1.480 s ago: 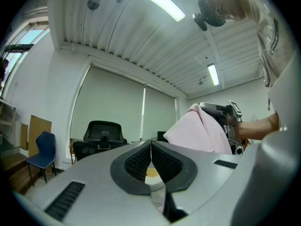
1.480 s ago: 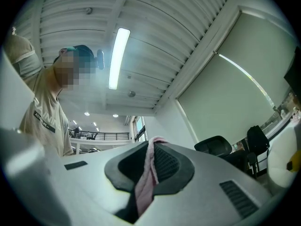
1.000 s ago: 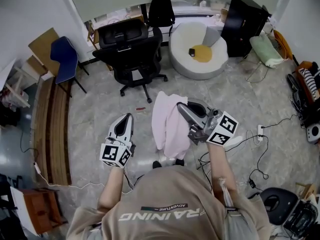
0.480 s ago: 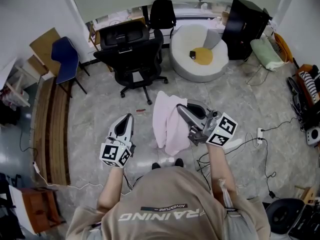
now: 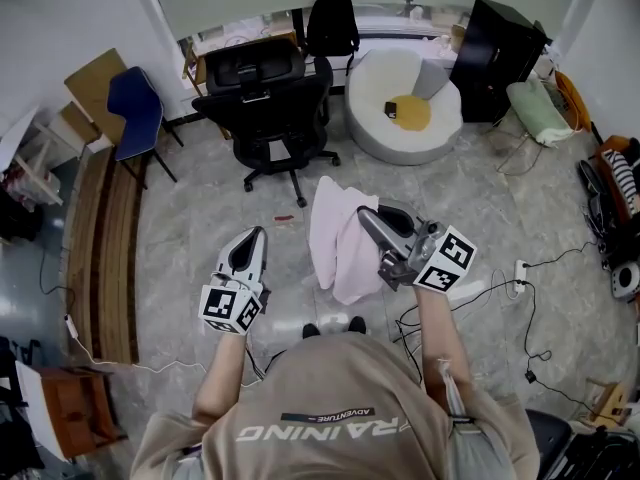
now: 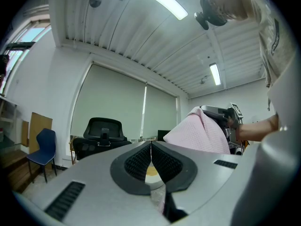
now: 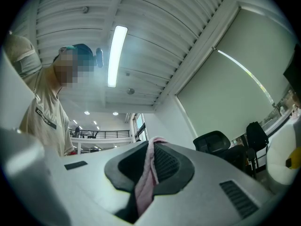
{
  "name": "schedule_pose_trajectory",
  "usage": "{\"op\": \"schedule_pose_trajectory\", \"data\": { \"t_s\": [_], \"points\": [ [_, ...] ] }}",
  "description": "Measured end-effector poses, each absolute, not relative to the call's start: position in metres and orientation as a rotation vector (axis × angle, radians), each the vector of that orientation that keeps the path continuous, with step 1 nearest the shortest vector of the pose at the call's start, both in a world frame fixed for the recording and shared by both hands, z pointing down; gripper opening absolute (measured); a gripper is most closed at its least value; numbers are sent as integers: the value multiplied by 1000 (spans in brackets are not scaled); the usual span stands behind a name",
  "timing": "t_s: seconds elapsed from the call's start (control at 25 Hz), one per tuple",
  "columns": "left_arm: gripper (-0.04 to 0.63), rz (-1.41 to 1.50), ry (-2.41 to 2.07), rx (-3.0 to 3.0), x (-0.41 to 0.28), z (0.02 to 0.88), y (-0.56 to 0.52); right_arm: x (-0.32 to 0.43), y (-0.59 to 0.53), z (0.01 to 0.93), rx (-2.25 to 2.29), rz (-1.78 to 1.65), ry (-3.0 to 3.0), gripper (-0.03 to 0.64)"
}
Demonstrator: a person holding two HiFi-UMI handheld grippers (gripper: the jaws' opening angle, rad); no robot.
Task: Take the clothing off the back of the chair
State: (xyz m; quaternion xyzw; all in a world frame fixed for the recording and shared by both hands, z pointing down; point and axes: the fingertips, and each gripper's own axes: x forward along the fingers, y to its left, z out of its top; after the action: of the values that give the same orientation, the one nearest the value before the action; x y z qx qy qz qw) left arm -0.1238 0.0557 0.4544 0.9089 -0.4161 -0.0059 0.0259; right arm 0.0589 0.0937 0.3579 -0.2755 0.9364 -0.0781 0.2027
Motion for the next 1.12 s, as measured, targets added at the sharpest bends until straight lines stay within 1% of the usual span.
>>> {"op": "schedule_pose_trajectory", "data": {
  "t_s": [1.12],
  "points": [
    [14,-31,-1290,2816,-117,453,54,58,99,349,-743,-165,2654,46]
  ]
}}
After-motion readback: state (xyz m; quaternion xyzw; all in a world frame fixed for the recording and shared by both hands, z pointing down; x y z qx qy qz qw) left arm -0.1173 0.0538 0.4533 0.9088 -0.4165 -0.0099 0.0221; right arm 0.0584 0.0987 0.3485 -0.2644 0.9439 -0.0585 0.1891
